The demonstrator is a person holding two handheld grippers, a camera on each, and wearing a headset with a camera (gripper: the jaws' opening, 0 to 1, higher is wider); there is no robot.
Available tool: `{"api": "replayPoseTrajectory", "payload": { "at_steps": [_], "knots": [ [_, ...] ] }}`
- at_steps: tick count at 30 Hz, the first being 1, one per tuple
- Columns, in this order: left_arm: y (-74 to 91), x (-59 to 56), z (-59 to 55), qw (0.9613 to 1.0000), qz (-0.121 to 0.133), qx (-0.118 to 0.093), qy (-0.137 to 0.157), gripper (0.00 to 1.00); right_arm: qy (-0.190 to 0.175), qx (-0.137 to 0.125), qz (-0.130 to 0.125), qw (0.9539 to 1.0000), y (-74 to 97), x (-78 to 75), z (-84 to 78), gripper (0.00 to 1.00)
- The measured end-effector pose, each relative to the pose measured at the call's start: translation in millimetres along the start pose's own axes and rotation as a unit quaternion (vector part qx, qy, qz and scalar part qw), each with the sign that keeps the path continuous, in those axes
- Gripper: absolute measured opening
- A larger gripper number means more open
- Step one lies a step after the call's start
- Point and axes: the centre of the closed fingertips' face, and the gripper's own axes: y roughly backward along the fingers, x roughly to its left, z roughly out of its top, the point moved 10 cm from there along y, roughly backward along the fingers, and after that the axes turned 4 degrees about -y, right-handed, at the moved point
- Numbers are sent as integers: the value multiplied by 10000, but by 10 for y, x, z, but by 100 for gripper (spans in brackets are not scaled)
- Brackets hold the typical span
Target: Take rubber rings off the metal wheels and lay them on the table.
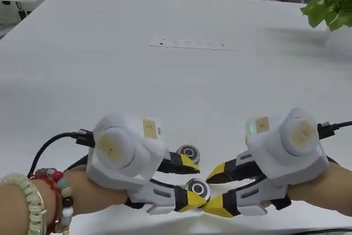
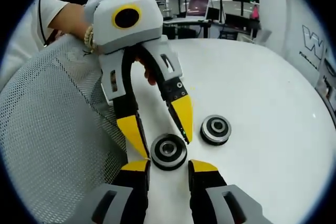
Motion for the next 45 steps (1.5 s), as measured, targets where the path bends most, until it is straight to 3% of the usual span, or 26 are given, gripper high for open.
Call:
{"api": "replayPoseTrajectory", "payload": {
  "at_steps": [3, 10, 15, 25, 32, 35, 38, 40, 42, 45],
  "knots": [
    [-17, 9, -16, 9999, 28, 113, -128, 25, -9, -19, -9, 10000, 4, -8, -1, 26],
    [-19, 5, -23, 9999, 8, 109, -121, 21, 28, 18, 24, 10000, -3, 2, -7, 25],
    [1, 18, -55, 9997, -8, 50, 236, 21, 8, 16, 16, 10000, 4, -1, -5, 25],
    [37, 36, -86, 9986, 29, -7, 524, 17, 12, -53, 7, 10000, 10, -5, 4, 24],
    [43, 9, -88, 9999, 63, 44, 79, 14, 32, -17, -49, 10000, -11, -7, 1, 26],
    [45, 27, -91, 9999, 48, 21, 127, 14, 37, 10, -123, 9999, -23, -24, -2, 27],
    [48, 20, -99, 9999, 52, -6, 94, 14, -141, -164, -89, 9997, -34, -34, 26, 25],
    [48, 19, -100, 9999, 58, -12, 100, 14, -133, -133, -81, 9998, -48, -33, 19, 26],
    [47, 23, -101, 9999, 63, -17, 93, 14, -206, -115, 89, 9997, -51, -15, 15, 23],
    [47, 25, -102, 10000, 64, -23, 64, 14, -82, -83, 34, 9999, -39, -34, 12, 21]
  ]
}}
